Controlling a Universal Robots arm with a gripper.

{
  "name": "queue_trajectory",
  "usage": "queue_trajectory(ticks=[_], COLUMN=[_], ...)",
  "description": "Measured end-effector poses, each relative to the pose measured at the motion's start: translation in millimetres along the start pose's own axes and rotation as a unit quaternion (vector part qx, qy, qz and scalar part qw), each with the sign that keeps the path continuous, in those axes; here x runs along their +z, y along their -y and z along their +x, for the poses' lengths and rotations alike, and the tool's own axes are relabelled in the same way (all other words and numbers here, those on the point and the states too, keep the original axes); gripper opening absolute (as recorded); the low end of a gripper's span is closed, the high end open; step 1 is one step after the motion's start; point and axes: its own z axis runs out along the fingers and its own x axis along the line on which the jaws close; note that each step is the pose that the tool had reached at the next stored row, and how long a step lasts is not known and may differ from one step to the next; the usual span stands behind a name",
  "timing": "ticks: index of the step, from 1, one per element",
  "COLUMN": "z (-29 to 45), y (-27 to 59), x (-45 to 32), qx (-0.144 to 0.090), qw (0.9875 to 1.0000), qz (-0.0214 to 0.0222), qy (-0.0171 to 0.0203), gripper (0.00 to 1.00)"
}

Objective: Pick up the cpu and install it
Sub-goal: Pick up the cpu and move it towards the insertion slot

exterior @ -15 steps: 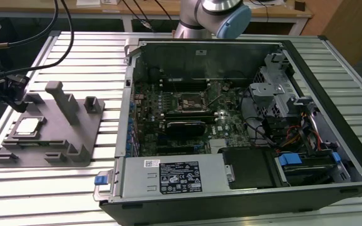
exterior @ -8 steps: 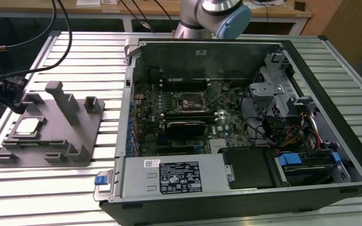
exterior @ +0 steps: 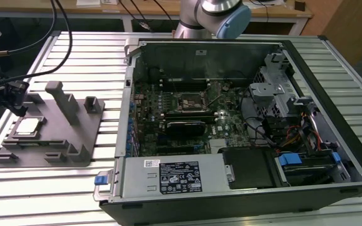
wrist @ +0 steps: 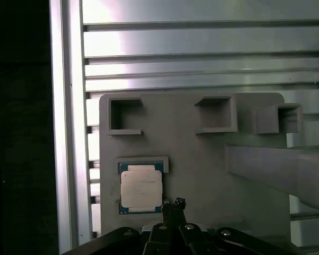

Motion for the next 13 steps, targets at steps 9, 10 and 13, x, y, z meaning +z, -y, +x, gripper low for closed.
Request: queue_trajectory(ticks=[9,10,13], z=[3.4,4.1,5.9], y=[1.9,2.0,2.2], x=[9.7,10.5,13.1], qx=[0.014,0.014,0.017], qw=[0.9999,0.9999,0.9999], qz=[0.0009,0.0009,0.0011], qy=[0.0008,0.0009,0.0010], gripper=[0.11,0.11,0.11])
